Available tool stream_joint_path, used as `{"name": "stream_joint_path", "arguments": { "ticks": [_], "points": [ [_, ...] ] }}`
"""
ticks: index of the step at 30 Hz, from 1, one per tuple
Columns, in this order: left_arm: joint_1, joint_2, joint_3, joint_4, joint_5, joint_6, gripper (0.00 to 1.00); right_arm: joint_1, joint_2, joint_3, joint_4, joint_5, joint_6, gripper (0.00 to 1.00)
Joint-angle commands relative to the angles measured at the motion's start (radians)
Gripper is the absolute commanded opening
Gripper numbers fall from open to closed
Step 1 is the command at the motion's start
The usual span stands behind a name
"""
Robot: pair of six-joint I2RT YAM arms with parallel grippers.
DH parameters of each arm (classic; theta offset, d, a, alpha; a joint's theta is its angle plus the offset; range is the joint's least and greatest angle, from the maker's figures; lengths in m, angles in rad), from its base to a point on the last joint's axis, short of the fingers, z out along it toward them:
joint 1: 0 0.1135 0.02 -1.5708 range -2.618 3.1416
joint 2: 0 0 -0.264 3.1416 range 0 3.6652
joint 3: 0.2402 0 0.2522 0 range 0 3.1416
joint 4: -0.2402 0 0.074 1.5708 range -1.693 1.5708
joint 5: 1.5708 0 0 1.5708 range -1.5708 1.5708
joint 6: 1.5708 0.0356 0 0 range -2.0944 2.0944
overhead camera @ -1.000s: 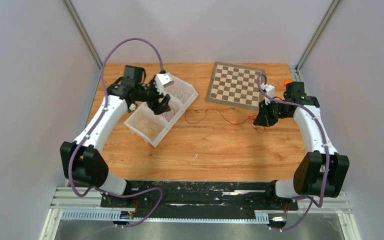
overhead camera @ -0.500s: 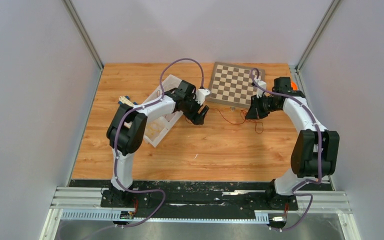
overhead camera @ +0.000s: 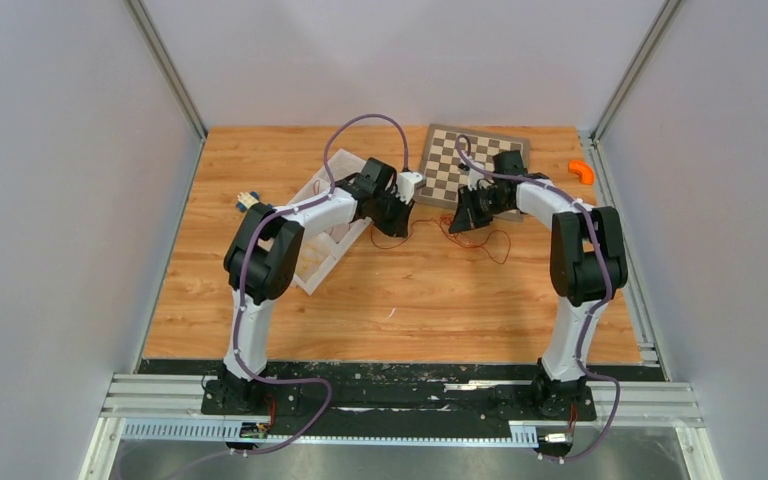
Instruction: Untangle the cables
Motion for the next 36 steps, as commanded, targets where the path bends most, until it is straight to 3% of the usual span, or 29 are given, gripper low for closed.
{"name": "stream_joint_path", "arguments": {
  "ticks": [1, 5, 16, 18, 23, 25, 27, 34, 36],
  "points": [
    [-0.006, 0.014, 0.006, 0.032, 0.071, -0.057, 0.14, 0.019, 0.05, 0.059, 0.1, -0.039, 0.06, 0.13],
    [-0.006, 0.024, 0.008, 0.037, 0.087, -0.078, 0.1, 0.027, 0.093, 0.062, 0.113, -0.063, 0.057, 0.32],
    [-0.006, 0.023, -0.001, 0.042, 0.122, -0.079, 0.15, 0.043, 0.08, 0.028, 0.125, -0.071, 0.047, 0.54],
    [-0.006, 0.023, -0.001, 0.044, 0.132, -0.081, 0.18, 0.053, 0.072, 0.027, 0.125, -0.057, 0.023, 0.6],
    [-0.005, 0.013, -0.006, 0.068, 0.158, -0.087, 0.4, 0.069, 0.033, 0.018, 0.082, -0.026, -0.026, 0.68],
    [-0.005, 0.007, -0.009, 0.079, 0.159, -0.089, 0.43, 0.069, 0.0, 0.006, 0.066, -0.012, -0.046, 0.74],
    [-0.004, 0.007, -0.008, 0.081, 0.164, -0.091, 0.44, 0.07, -0.023, 0.002, 0.054, -0.001, -0.057, 0.81],
    [-0.005, 0.002, -0.02, 0.084, 0.176, -0.1, 0.45, 0.071, -0.028, 0.002, 0.013, 0.032, -0.079, 0.84],
    [-0.004, -0.005, -0.025, 0.085, 0.176, -0.1, 0.46, 0.081, -0.033, -0.004, 0.015, 0.037, -0.089, 0.93]
  ]
}}
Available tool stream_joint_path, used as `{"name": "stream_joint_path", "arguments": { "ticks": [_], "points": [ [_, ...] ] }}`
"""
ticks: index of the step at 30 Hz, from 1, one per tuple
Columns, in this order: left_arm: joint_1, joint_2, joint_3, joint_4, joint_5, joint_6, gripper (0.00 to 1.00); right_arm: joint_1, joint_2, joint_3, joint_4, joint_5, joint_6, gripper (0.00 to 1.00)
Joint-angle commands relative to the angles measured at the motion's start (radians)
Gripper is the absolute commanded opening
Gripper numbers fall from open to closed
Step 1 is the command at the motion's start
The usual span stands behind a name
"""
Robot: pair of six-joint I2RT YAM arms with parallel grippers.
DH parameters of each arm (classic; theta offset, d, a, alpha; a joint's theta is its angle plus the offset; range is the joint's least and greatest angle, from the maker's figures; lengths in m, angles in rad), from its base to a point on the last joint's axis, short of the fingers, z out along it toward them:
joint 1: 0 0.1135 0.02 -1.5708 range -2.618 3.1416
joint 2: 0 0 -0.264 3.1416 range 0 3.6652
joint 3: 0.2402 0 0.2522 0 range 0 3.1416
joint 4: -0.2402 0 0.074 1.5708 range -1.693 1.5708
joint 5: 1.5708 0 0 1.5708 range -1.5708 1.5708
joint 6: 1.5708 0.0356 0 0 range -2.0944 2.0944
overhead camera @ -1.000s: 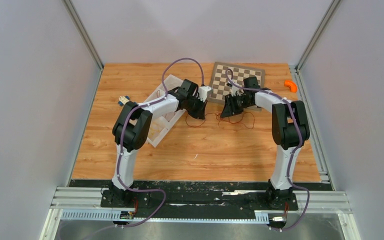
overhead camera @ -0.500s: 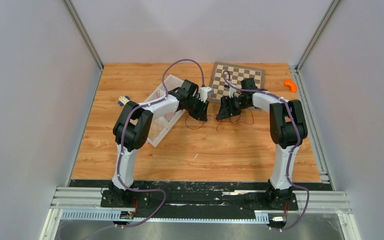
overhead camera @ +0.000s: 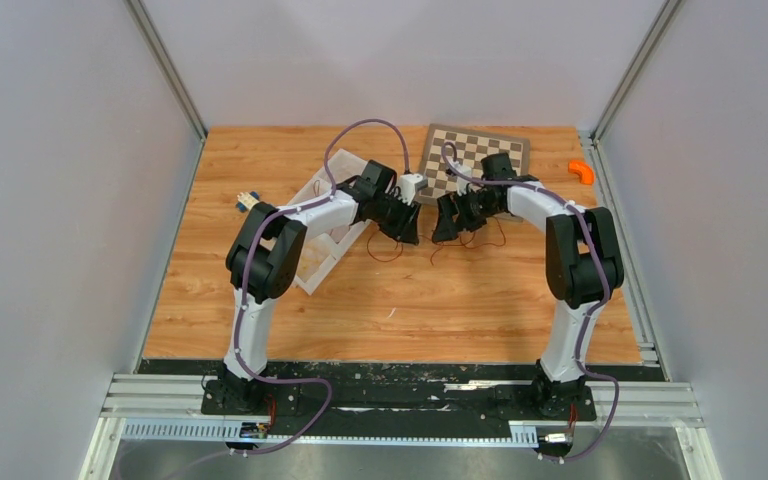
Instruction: Untangle the cables
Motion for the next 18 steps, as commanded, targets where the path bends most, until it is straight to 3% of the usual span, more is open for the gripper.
{"name": "stream_joint_path", "arguments": {
  "ticks": [1, 5, 9, 12, 18],
  "points": [
    [-0.002, -0.026, -0.016, 0.033, 0.025, -0.014, 0.48, 0.024, -0.042, -0.004, -0.01, 0.035, -0.046, 0.95],
    [0.011, -0.053, -0.033, 0.048, 0.029, -0.046, 0.53, 0.073, -0.027, -0.008, 0.018, 0.108, -0.042, 0.94],
    [0.024, -0.112, -0.082, 0.114, 0.041, -0.079, 0.56, 0.092, 0.01, -0.022, 0.051, 0.164, -0.043, 0.84],
    [0.024, -0.138, -0.106, 0.13, 0.044, -0.077, 0.57, 0.093, 0.042, -0.021, 0.059, 0.21, -0.052, 0.7],
    [0.03, -0.2, -0.168, 0.169, 0.035, -0.104, 0.6, 0.094, 0.027, -0.024, 0.07, 0.201, -0.048, 0.27]
  ]
}}
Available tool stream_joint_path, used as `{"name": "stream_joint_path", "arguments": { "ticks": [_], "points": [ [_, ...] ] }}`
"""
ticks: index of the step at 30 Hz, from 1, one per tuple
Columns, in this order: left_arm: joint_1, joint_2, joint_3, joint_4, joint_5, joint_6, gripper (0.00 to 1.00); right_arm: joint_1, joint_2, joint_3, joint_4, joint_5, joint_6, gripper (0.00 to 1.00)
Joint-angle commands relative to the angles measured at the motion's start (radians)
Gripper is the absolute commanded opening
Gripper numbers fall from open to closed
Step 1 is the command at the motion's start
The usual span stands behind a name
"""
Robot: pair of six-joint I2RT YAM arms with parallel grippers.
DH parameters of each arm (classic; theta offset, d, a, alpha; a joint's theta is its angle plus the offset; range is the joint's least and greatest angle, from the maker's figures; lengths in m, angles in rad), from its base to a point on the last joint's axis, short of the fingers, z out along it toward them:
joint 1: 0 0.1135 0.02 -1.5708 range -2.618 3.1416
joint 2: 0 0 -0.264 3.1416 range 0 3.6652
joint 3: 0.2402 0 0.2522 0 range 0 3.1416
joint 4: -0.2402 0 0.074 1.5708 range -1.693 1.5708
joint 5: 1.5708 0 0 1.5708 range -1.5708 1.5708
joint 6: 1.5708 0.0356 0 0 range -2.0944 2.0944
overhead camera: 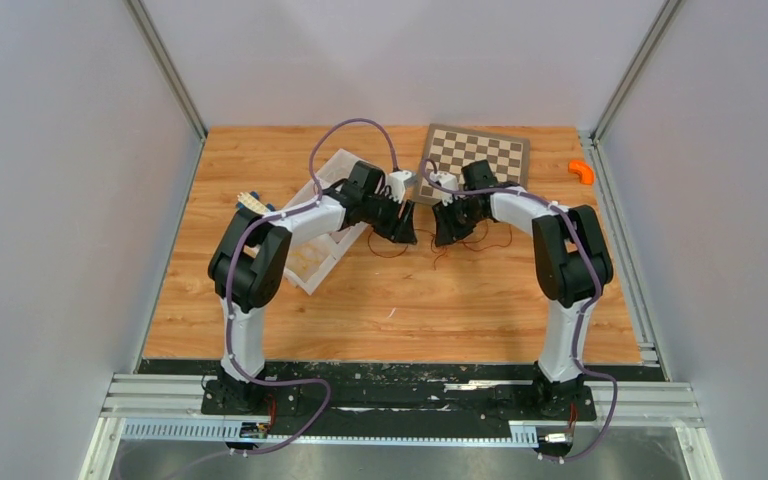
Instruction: Untangle the cables
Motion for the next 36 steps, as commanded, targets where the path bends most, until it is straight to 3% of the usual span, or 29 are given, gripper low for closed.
{"name": "stream_joint_path", "arguments": {
  "ticks": [1, 3, 4, 9, 14, 19, 23, 29, 36],
  "points": [
    [0.012, -0.11, -0.042, 0.096, 0.013, -0.037, 0.61, -0.006, -0.017, -0.006, 0.028, -0.011, -0.007, 0.19],
    [0.027, -0.148, -0.081, 0.129, 0.033, -0.05, 0.66, -0.01, -0.061, -0.013, 0.024, -0.071, -0.011, 0.02],
    [0.042, -0.183, -0.094, 0.145, 0.045, -0.055, 0.67, -0.012, -0.086, -0.014, 0.02, -0.097, -0.015, 0.0],
    [0.094, -0.341, -0.211, 0.297, 0.118, -0.043, 0.78, -0.057, -0.252, 0.01, -0.035, -0.265, -0.056, 0.0],
    [0.108, -0.534, -0.274, 0.325, 0.143, 0.142, 0.84, -0.075, -0.39, 0.053, -0.106, -0.387, -0.125, 0.0],
    [0.108, -0.681, -0.296, 0.33, 0.205, 0.34, 0.99, -0.066, -0.507, 0.075, -0.127, -0.426, -0.154, 0.0],
    [0.093, -0.704, -0.289, 0.341, 0.262, 0.432, 1.0, -0.043, -0.583, 0.101, -0.128, -0.444, -0.157, 0.0],
    [0.025, -0.642, -0.257, 0.448, 0.246, 0.353, 1.0, 0.035, -0.646, 0.161, -0.126, -0.455, -0.134, 0.0],
    [-0.083, -0.579, -0.252, 0.603, 0.214, 0.253, 1.0, 0.089, -0.655, 0.251, -0.073, -0.462, 0.001, 0.0]
  ]
}}
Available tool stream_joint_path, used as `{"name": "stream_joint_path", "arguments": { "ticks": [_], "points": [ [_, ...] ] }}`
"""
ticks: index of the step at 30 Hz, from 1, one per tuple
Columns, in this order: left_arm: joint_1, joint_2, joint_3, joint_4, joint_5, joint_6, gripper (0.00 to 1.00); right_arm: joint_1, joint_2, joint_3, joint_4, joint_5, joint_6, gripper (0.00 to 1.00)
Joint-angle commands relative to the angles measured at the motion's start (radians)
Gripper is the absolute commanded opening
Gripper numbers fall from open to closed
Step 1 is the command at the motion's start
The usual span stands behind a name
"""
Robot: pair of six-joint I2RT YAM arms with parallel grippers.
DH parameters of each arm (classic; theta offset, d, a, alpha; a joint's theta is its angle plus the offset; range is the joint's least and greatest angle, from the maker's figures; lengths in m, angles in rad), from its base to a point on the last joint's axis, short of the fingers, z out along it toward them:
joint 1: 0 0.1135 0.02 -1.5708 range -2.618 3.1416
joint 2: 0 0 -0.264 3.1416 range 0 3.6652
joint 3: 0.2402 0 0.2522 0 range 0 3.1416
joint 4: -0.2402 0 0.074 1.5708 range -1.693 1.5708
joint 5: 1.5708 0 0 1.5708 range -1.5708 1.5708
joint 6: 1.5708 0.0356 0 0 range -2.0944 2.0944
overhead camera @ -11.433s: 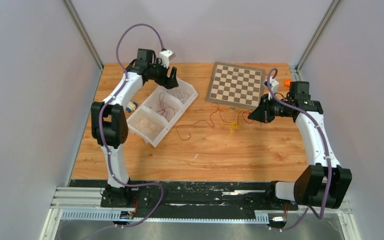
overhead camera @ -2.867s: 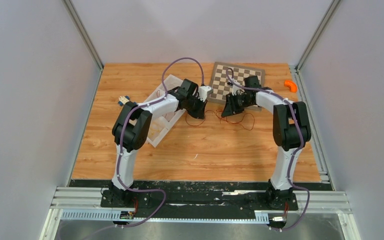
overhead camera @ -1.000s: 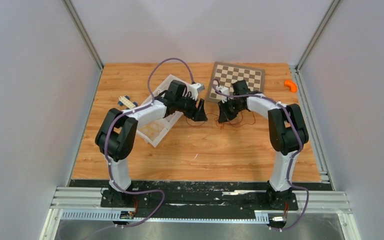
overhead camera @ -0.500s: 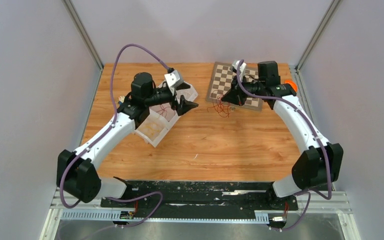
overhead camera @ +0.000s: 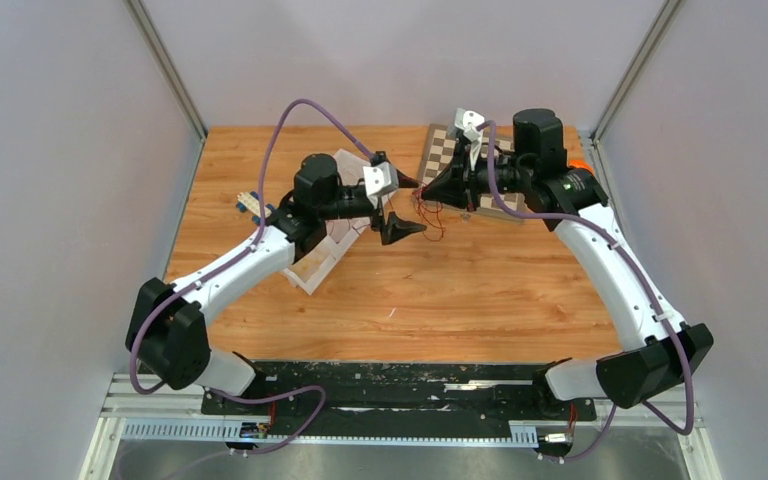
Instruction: Untangle the cables
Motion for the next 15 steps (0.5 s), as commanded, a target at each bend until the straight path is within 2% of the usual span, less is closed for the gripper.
{"name": "stream_joint_path", "arguments": {
  "ticks": [1, 2, 4, 5, 6, 7, 9, 11, 15],
  "points": [
    [-0.066, 0.014, 0.031, 0.204, -0.022, -0.108, 1.0, 0.022, -0.034, 0.073, 0.082, -0.039, 0.106, 0.0],
    [-0.083, 0.014, 0.026, 0.223, -0.04, -0.121, 0.99, 0.023, -0.037, 0.077, 0.099, -0.042, 0.133, 0.0],
    [-0.099, 0.011, 0.027, 0.268, -0.054, -0.157, 0.89, 0.023, -0.043, 0.08, 0.124, -0.035, 0.166, 0.0],
    [-0.1, 0.01, 0.028, 0.288, -0.056, -0.198, 0.72, 0.022, -0.047, 0.084, 0.129, -0.026, 0.172, 0.0],
    [-0.103, 0.005, 0.03, 0.294, -0.059, -0.221, 0.6, 0.019, -0.058, 0.083, 0.132, -0.015, 0.174, 0.0],
    [-0.103, -0.001, 0.031, 0.292, -0.074, -0.248, 0.35, 0.014, -0.066, 0.078, 0.132, -0.004, 0.176, 0.0],
    [-0.103, -0.029, 0.012, 0.28, -0.108, -0.257, 0.05, -0.02, -0.086, 0.064, 0.134, 0.002, 0.204, 0.0],
    [-0.1, -0.065, -0.008, 0.249, -0.129, -0.242, 0.0, -0.079, -0.104, 0.051, 0.14, -0.02, 0.245, 0.0],
    [-0.073, -0.114, -0.021, 0.189, -0.134, -0.28, 0.0, -0.178, -0.137, 0.005, 0.147, -0.052, 0.298, 0.0]
  ]
}}
